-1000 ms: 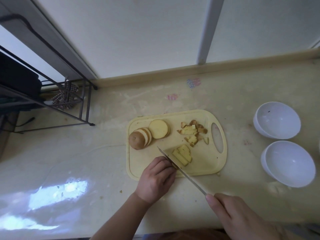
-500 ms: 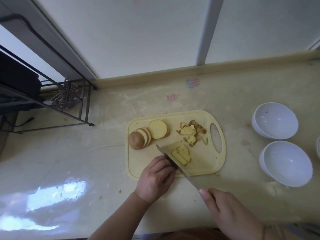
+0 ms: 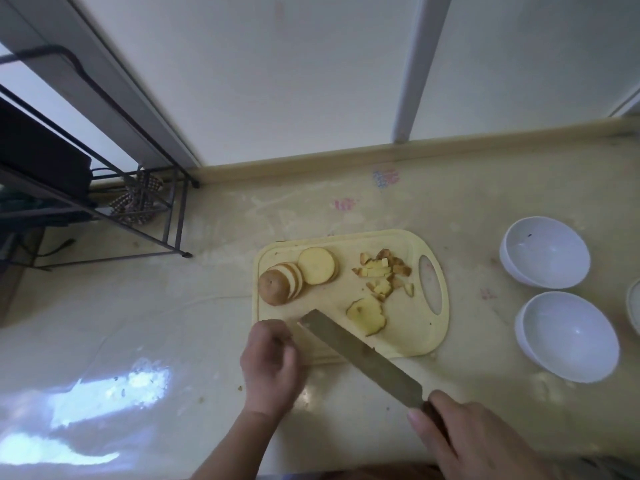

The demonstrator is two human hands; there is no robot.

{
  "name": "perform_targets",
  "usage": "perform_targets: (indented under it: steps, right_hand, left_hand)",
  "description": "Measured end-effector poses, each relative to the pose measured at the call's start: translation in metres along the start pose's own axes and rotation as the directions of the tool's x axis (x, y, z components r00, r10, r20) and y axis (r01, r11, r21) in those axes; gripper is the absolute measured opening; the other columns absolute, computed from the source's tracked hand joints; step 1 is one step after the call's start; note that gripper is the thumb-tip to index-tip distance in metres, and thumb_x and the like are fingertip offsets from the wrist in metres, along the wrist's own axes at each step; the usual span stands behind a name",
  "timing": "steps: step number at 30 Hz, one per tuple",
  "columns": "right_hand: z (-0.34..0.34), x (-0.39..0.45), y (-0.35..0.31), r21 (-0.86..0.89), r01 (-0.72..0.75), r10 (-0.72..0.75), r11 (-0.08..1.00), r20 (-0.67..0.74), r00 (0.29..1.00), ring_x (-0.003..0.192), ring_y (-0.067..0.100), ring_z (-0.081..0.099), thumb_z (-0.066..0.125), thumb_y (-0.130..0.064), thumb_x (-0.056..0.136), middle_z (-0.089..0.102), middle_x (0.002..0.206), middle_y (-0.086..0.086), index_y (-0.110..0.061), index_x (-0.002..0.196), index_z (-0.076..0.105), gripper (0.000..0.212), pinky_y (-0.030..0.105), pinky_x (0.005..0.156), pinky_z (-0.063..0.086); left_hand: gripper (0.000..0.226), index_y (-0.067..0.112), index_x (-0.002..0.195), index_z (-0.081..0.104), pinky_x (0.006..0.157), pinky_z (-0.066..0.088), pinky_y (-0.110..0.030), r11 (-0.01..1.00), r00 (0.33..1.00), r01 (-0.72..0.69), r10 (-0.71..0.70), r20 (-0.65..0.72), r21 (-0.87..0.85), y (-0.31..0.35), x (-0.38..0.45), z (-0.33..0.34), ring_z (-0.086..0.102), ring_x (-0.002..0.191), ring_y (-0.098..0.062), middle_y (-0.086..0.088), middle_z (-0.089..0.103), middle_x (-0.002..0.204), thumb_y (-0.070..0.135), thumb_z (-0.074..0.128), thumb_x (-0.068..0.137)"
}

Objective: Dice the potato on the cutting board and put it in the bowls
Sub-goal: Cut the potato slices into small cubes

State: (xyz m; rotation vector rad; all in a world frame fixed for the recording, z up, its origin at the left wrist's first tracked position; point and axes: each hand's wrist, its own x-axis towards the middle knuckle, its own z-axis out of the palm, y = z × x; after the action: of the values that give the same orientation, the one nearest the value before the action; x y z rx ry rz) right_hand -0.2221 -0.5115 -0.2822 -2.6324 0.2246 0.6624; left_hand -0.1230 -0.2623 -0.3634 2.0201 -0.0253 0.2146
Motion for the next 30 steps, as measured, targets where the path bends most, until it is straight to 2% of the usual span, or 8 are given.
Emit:
perform_targets:
  steps: [2, 5, 8, 12, 18, 23, 26, 30]
  right_hand:
    - [0.011, -0.004, -0.004, -0.080, 0.056, -0.061, 0.995, -0.057, 0.996, 0.052, 0.009, 0.059, -0.024, -0.092, 0.063, 0.035, 0.050, -0.003, -0.037, 0.072, 0.032, 0.079, 0.022, 0.045, 0.029]
    - [0.034, -0.007, -0.004, -0.176, 0.057, -0.094, 0.983, -0.213, 0.973, 0.020, 0.010, 0.040, 0.005, -0.070, 0.098, 0.036, 0.029, 0.001, -0.028, 0.056, 0.053, 0.077, 0.018, 0.037, 0.008]
    - [0.052, -0.005, -0.002, -0.236, 0.102, -0.185, 0.966, -0.364, 0.913, 0.019, 0.012, 0.039, 0.006, -0.067, 0.099, 0.042, 0.029, 0.002, -0.021, 0.055, 0.059, 0.083, 0.020, 0.038, 0.011]
    - [0.064, -0.002, 0.001, -0.270, 0.107, -0.212, 0.957, -0.397, 0.893, 0.020, 0.014, 0.040, 0.005, -0.064, 0.101, 0.043, 0.032, 0.006, -0.014, 0.054, 0.058, 0.086, 0.023, 0.040, 0.014]
    - [0.075, -0.001, -0.001, -0.228, 0.076, -0.171, 0.971, -0.430, 0.886, 0.019, 0.009, 0.039, 0.003, -0.063, 0.101, 0.043, 0.032, 0.003, -0.010, 0.057, 0.067, 0.093, 0.021, 0.023, 0.024]
    - [0.069, 0.004, 0.012, -0.291, 0.068, -0.206, 0.954, -0.476, 0.855, 0.023, 0.026, 0.049, 0.004, -0.060, 0.103, 0.055, 0.040, 0.013, -0.008, 0.062, 0.071, 0.094, 0.031, 0.023, 0.039]
    - [0.061, 0.006, 0.019, -0.282, 0.059, -0.193, 0.958, -0.476, 0.858, 0.021, 0.022, 0.046, 0.006, -0.061, 0.102, 0.053, 0.038, 0.010, -0.006, 0.069, 0.076, 0.094, 0.031, 0.022, 0.036]
    - [0.054, 0.010, 0.024, -0.286, 0.069, -0.204, 0.956, -0.478, 0.854, 0.017, 0.014, 0.038, 0.007, -0.060, 0.103, 0.043, 0.032, 0.005, -0.007, 0.073, 0.079, 0.094, 0.026, 0.021, 0.030]
  left_hand:
    - [0.022, 0.029, 0.075, 0.057, 0.064, 0.046, -0.023, 0.954, 0.948, 0.273, -0.289, -0.135, -0.124, 0.001, 0.001, -0.006, 0.055, 0.069, -0.015, 0.004, 0.058, 0.076, 0.012, 0.044, 0.074]
    - [0.026, 0.029, 0.073, 0.056, 0.063, 0.045, -0.017, 0.920, 0.907, 0.361, -0.384, -0.170, -0.154, 0.002, 0.004, -0.010, 0.056, 0.068, -0.011, -0.001, 0.059, 0.074, 0.009, 0.040, 0.072]
    - [0.027, 0.031, 0.073, 0.056, 0.063, 0.046, -0.021, 0.916, 0.909, 0.388, -0.399, -0.123, -0.103, -0.002, 0.005, -0.009, 0.056, 0.069, -0.017, 0.002, 0.059, 0.075, 0.009, 0.039, 0.073]
    - [0.028, 0.030, 0.075, 0.055, 0.064, 0.045, -0.030, 0.916, 0.910, 0.398, -0.400, -0.106, -0.039, -0.004, 0.006, -0.007, 0.056, 0.068, -0.020, 0.004, 0.060, 0.075, 0.006, 0.041, 0.076]
    - [0.018, 0.022, 0.079, 0.057, 0.061, 0.040, -0.030, 0.923, 0.925, 0.377, -0.371, -0.082, 0.074, -0.001, 0.005, -0.004, 0.049, 0.065, -0.008, 0.012, 0.060, 0.079, 0.011, 0.042, 0.077]
    - [0.025, 0.024, 0.079, 0.057, 0.062, 0.042, -0.032, 0.924, 0.930, 0.365, -0.356, -0.088, 0.116, -0.007, 0.005, -0.005, 0.052, 0.068, -0.014, 0.011, 0.060, 0.081, 0.002, 0.047, 0.083]
    - [0.039, 0.027, 0.079, 0.056, 0.061, 0.042, -0.034, 0.925, 0.935, 0.354, -0.344, -0.087, 0.137, -0.007, 0.005, -0.005, 0.053, 0.069, -0.020, 0.012, 0.060, 0.081, -0.011, 0.050, 0.084]
    - [0.041, 0.027, 0.079, 0.056, 0.063, 0.043, -0.031, 0.925, 0.936, 0.350, -0.339, -0.101, 0.146, -0.007, 0.005, -0.004, 0.053, 0.070, -0.010, 0.014, 0.060, 0.084, -0.014, 0.050, 0.084]
